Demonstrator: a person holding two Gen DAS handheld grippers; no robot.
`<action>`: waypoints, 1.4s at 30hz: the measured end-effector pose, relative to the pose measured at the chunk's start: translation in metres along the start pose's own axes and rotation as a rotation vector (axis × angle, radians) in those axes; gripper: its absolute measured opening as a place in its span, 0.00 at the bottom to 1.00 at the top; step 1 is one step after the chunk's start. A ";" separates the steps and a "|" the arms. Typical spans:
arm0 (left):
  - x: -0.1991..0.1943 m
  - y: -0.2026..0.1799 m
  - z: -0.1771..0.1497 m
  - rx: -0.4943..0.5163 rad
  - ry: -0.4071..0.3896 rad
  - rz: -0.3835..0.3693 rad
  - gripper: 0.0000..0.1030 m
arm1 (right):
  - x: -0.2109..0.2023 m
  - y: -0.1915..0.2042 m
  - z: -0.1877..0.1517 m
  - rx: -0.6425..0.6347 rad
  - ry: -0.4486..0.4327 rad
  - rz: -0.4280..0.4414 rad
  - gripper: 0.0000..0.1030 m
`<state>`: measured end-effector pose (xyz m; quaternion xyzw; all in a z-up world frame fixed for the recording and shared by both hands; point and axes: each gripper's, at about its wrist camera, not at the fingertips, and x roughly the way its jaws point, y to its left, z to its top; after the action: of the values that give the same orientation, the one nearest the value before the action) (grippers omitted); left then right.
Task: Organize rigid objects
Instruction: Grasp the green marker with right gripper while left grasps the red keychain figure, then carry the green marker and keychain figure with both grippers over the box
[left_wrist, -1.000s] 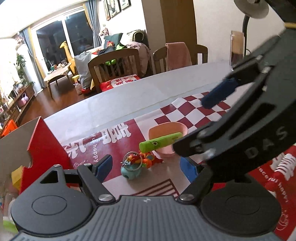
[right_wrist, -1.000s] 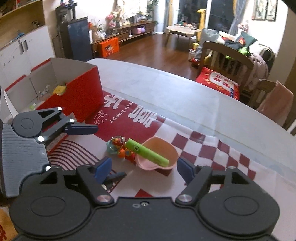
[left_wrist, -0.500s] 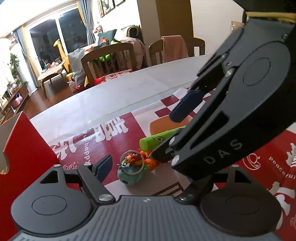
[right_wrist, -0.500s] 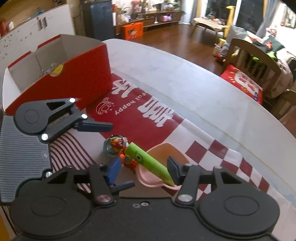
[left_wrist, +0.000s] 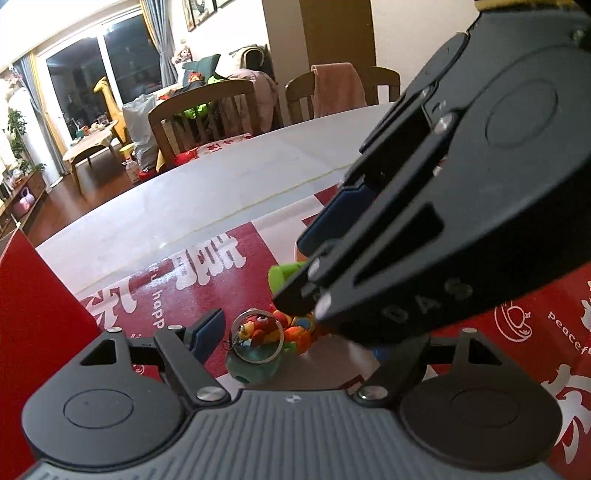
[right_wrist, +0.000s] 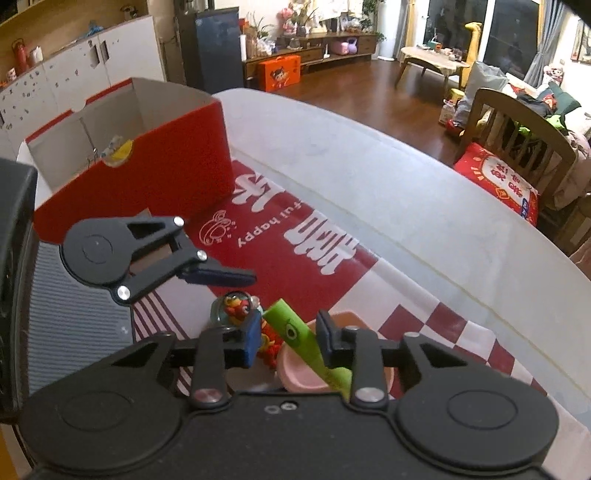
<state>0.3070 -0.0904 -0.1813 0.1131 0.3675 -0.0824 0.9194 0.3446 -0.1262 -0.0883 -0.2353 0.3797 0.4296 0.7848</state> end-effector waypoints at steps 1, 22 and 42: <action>0.000 0.000 0.000 0.003 -0.004 -0.003 0.77 | -0.002 -0.001 0.000 0.011 -0.008 -0.001 0.27; -0.009 0.002 0.001 0.025 0.016 0.021 0.19 | -0.056 -0.021 -0.034 0.307 -0.158 -0.046 0.17; -0.050 -0.016 -0.020 0.024 0.026 0.057 0.61 | -0.100 -0.003 -0.074 0.450 -0.226 -0.023 0.15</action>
<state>0.2548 -0.0969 -0.1630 0.1356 0.3753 -0.0590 0.9150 0.2835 -0.2285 -0.0532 -0.0093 0.3728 0.3490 0.8597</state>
